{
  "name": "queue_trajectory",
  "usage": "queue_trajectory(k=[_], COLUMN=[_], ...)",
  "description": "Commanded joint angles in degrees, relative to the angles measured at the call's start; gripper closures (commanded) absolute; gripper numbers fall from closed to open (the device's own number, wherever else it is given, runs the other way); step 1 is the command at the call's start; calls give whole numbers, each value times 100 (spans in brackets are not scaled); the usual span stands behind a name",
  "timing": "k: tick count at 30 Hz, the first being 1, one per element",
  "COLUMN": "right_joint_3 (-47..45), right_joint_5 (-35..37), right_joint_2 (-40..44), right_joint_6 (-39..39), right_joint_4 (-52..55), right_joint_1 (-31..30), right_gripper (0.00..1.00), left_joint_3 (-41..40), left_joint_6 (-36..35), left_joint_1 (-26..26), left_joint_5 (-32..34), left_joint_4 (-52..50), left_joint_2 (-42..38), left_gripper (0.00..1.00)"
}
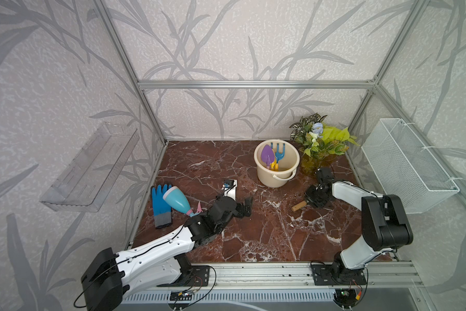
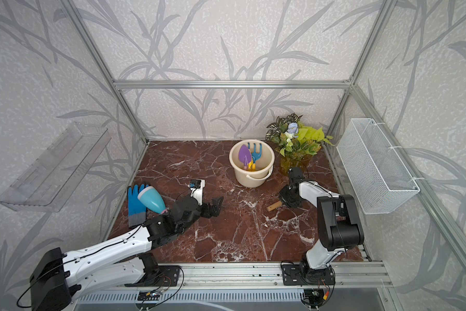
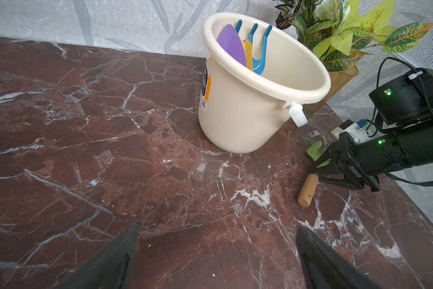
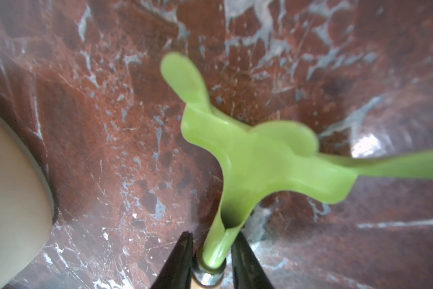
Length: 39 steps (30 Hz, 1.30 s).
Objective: Organize the gardening tools
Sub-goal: Pick up the gardening tool from the center of the board.
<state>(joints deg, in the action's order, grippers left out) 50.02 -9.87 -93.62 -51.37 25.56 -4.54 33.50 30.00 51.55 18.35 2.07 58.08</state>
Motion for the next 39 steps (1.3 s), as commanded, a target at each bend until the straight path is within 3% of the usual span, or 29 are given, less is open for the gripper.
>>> queue_trajectory(k=[1,6,28,39], right_joint_3=[76,157,8,-224], right_joint_5=[130,152,126,296], right_joint_2=[-100,-248,-97,1043], right_joint_6=[118,172,117,156], right_joint_4=[155,186,88,123], right_joint_1=[5,4,6,-52], right_gripper=[64,61,85,90], left_joint_3=[91,165,175,264], left_joint_6=[-60,-63,-53,-165], left_joint_1=[-46,-49,-53,-68], left_joint_5=[-20,-59,-91,-238], left_joint_4=[97,92,57,153], left_joint_2=[74,170,127,222], left_gripper=[0,0,0,0])
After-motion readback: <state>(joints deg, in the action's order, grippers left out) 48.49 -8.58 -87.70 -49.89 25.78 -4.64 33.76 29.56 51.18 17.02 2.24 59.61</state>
